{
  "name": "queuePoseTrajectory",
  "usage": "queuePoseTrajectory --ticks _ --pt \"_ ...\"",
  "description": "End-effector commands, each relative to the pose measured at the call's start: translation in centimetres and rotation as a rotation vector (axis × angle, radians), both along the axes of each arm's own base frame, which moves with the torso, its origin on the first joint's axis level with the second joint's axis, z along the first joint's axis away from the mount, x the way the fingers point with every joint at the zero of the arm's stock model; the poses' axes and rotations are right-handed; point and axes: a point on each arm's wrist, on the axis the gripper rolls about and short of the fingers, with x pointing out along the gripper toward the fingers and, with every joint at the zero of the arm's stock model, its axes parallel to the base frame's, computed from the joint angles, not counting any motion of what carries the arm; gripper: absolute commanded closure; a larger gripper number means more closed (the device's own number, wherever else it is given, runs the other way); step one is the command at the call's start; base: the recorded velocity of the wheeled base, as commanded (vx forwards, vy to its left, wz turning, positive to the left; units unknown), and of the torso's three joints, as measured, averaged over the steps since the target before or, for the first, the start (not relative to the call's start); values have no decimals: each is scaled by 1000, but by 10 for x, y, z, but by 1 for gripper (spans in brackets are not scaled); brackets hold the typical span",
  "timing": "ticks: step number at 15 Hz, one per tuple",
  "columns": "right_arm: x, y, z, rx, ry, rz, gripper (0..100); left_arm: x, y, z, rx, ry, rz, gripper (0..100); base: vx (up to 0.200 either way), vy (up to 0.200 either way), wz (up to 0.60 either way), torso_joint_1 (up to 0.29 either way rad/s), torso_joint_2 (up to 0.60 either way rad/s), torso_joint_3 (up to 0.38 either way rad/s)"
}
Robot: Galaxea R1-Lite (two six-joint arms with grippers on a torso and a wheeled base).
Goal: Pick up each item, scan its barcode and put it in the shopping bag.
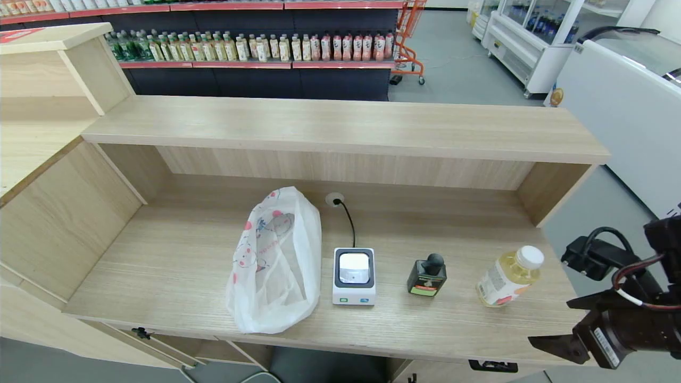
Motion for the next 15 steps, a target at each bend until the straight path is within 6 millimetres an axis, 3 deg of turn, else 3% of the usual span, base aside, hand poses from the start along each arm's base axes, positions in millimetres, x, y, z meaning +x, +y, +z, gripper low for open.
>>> queuePoseTrajectory --ticks 1,5,15 --pt "26 4 -20 -22 38 22 0 0 0 0 0 1 0 0 0 0 0 0 0 0" --pt "60 13 -38 -40 -86 77 0 0 0 0 0 1 0 0 0 0 0 0 0 0" --pt "97 54 -69 -19 -174 227 0 0 0 0 0 1 0 0 0 0 0 0 0 0"
